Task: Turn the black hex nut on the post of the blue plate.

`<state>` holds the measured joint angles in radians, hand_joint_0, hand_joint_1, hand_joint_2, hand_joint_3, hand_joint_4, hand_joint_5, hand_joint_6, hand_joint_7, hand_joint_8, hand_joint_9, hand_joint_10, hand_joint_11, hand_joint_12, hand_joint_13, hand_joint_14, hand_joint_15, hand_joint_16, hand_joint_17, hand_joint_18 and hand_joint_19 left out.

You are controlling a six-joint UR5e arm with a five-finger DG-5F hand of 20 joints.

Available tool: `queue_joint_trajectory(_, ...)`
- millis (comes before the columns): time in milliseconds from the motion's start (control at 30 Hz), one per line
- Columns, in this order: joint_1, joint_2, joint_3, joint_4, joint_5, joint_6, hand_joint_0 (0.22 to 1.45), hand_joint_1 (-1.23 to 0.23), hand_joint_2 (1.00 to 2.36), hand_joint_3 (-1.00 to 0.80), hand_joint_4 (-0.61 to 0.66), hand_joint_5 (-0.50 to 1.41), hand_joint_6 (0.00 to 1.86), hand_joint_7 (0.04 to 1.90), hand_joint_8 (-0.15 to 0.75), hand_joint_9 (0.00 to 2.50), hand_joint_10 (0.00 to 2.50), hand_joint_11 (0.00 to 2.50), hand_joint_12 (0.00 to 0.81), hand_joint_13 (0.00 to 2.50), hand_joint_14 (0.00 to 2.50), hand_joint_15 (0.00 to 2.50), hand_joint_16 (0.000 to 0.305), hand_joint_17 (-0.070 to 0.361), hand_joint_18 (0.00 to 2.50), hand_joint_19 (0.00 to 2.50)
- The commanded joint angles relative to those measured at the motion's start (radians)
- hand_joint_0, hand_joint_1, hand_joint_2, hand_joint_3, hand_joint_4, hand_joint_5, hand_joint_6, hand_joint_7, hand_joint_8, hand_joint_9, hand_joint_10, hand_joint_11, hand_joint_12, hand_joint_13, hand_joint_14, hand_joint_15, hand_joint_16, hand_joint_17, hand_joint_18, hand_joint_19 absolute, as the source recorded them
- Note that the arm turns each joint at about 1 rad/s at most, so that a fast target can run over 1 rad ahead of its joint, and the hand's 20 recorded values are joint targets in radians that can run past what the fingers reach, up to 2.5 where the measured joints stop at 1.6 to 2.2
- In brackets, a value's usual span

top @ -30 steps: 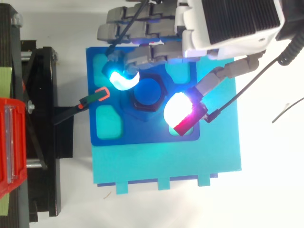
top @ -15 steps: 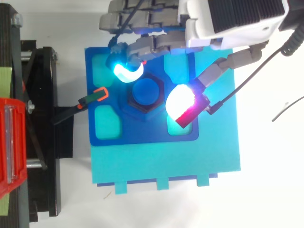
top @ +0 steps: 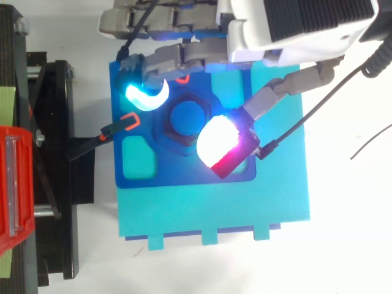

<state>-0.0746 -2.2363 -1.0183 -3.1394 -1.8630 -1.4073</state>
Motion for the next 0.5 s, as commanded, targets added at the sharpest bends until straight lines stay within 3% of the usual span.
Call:
queue_joint_trajectory(0,0.015,0.0,0.001,0.005,0.021,-0.002,0.46,-0.36,1.0,-0.5,0.15,-0.22,0.5,0.89,0.227,0.16,0.0,0.0,0.358,0.08,0.0,0.01,0.059,0.133,0.0,0.09)
queue_joint_trajectory(233,0.045,0.0,0.0,-0.001,0.062,-0.004,0.46,-0.36,1.0,-0.5,0.15,-0.21,0.5,0.89,0.228,0.16,0.0,0.0,0.359,0.08,0.0,0.01,0.059,0.133,0.0,0.09)
queue_joint_trajectory(300,0.061,0.0,-0.002,-0.01,0.08,-0.004,0.46,-0.36,1.0,-0.5,0.15,-0.21,0.5,0.89,0.229,0.16,0.0,0.0,0.36,0.08,0.0,0.01,0.059,0.133,0.0,0.09)
queue_joint_trajectory(333,0.079,0.0,-0.002,-0.025,0.108,-0.004,0.46,-0.36,1.0,-0.5,0.15,-0.21,0.5,0.89,0.229,0.16,0.0,0.0,0.359,0.08,0.0,0.01,0.059,0.133,0.0,0.09)
queue_joint_trajectory(467,0.095,0.0,-0.003,-0.039,0.142,-0.001,0.46,-0.36,1.0,-0.5,0.15,-0.21,0.5,0.89,0.228,0.16,0.0,0.0,0.359,0.08,0.0,0.0,0.059,0.133,0.0,0.08)
